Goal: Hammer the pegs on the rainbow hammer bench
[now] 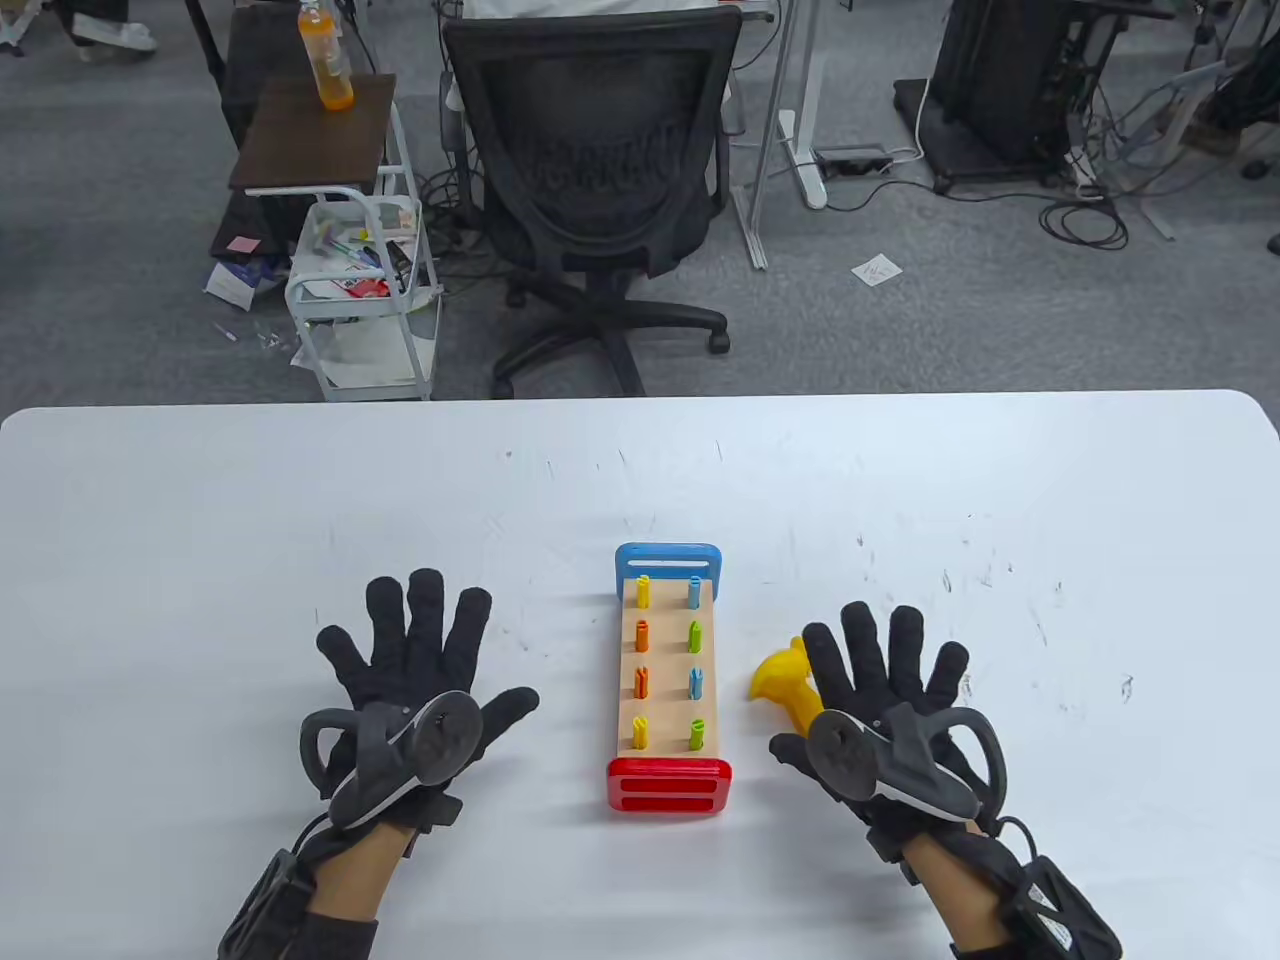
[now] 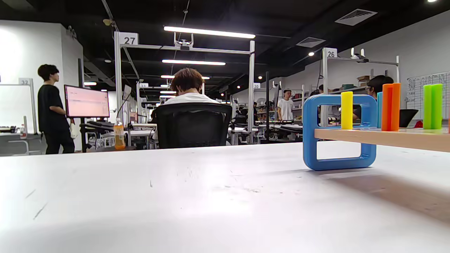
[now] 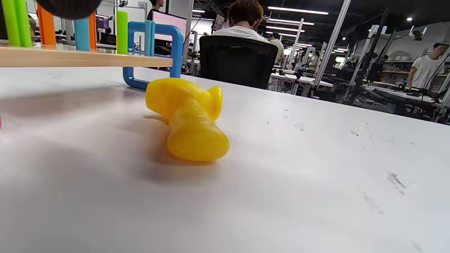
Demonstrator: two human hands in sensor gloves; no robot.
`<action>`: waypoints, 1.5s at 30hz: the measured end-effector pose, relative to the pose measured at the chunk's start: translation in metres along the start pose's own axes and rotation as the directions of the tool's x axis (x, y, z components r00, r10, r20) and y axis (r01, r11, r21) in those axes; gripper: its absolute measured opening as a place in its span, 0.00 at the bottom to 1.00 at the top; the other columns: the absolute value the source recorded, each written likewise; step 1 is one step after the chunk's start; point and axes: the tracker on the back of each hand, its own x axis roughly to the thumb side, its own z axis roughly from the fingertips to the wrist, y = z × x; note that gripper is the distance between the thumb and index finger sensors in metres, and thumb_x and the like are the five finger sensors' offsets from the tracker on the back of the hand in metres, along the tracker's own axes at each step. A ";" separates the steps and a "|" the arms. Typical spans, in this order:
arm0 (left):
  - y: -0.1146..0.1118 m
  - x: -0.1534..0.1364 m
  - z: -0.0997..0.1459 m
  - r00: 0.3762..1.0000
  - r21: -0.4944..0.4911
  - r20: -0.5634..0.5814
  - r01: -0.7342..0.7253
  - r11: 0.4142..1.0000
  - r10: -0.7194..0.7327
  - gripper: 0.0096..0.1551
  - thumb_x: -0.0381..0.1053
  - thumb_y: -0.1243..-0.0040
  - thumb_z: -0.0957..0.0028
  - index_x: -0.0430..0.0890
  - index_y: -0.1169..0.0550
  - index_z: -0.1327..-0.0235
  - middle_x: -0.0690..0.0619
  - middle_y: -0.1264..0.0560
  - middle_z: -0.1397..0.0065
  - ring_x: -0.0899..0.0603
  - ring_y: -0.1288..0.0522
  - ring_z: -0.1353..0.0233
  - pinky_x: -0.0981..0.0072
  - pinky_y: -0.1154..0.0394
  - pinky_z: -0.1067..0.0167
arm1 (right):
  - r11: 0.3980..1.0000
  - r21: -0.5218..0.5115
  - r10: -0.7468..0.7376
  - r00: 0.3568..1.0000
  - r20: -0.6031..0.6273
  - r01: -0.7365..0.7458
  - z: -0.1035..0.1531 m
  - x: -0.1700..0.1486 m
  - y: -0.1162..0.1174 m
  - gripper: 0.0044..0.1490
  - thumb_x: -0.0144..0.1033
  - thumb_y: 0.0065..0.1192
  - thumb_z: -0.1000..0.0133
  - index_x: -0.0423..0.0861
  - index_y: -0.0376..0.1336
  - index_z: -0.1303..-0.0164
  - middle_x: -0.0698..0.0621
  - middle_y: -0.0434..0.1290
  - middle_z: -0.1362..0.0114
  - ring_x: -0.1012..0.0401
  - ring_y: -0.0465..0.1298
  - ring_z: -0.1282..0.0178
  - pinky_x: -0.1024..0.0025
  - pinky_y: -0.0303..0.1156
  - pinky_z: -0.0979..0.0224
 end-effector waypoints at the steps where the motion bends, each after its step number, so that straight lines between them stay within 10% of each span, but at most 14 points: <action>1: 0.000 0.000 0.000 1.000 -0.007 -0.001 -0.001 1.000 0.001 0.60 0.86 0.64 0.53 0.58 0.55 0.11 0.42 0.63 0.09 0.26 0.63 0.13 0.13 0.59 0.32 | 1.000 0.007 -0.004 1.000 0.001 0.004 0.000 0.000 0.000 0.66 0.69 0.44 0.39 0.42 0.18 0.18 0.30 0.20 0.13 0.23 0.24 0.22 0.17 0.25 0.37; 45: -0.004 0.006 -0.002 1.000 -0.067 0.012 -0.009 0.998 0.010 0.58 0.84 0.62 0.51 0.57 0.54 0.11 0.41 0.61 0.09 0.26 0.61 0.12 0.13 0.59 0.31 | 1.000 0.002 -0.027 1.000 0.002 0.027 0.003 0.003 -0.002 0.66 0.68 0.46 0.38 0.41 0.19 0.17 0.29 0.22 0.13 0.22 0.26 0.21 0.16 0.26 0.36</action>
